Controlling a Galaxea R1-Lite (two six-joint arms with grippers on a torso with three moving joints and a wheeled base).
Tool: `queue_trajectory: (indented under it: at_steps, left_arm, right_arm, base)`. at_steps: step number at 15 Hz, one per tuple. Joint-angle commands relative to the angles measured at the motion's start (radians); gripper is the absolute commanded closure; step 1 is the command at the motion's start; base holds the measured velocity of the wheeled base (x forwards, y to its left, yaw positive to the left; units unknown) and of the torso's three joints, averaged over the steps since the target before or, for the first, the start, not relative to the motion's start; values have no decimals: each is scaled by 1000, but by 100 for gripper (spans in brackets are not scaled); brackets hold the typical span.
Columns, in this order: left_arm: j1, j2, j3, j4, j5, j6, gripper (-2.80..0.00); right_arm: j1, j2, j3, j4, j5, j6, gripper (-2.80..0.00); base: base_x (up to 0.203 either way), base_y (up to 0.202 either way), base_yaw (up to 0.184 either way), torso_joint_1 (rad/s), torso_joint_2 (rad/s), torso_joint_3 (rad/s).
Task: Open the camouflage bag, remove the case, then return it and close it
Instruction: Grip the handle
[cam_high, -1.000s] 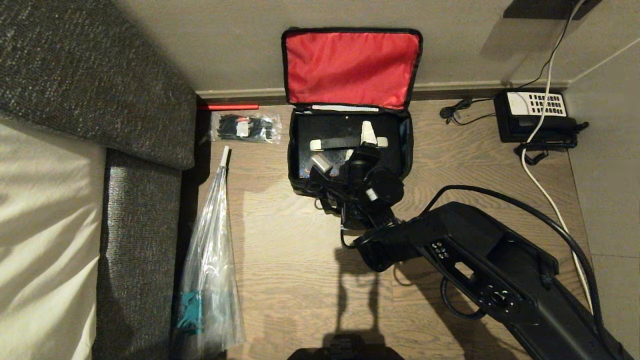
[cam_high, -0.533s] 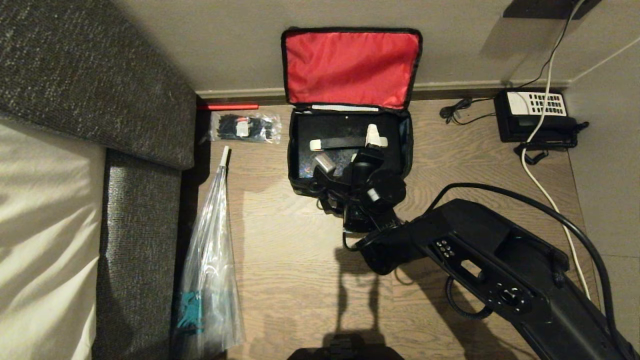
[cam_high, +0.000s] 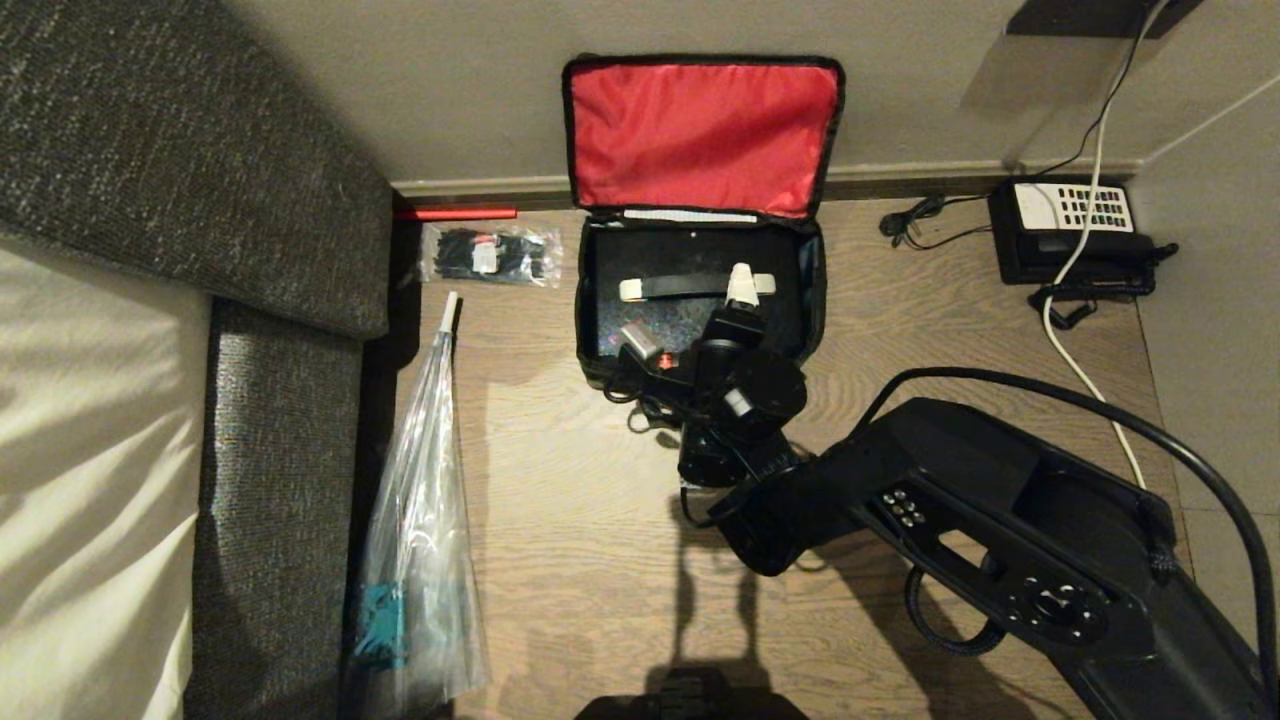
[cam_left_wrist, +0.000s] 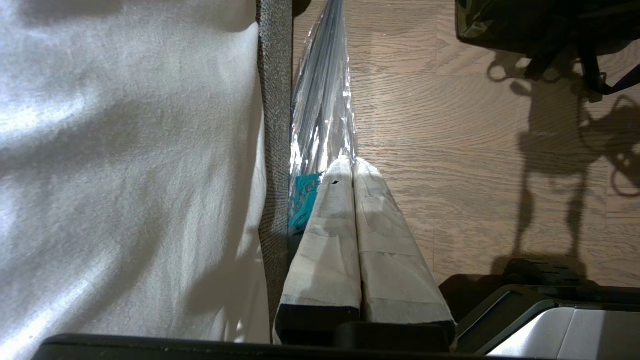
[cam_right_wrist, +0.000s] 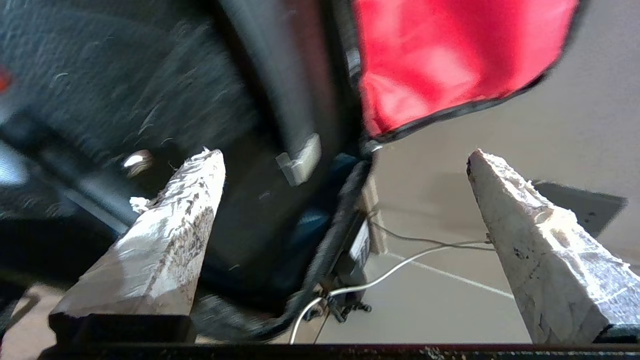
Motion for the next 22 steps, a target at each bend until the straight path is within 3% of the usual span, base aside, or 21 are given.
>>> queue_trajectory:
  at_steps: [1,22]
  left_arm:
    - [0,0,0,0,1,0,0]
    - [0,0,0,3,-1,-3,0]
  right_arm:
    - [5,-28,10,-8,-4,-8,-280]
    - [5,-56,17,-8,-2,-6,-280]
  base:
    - [0,0,0,0,0,0]
    - [14,0,0,0,0,0]
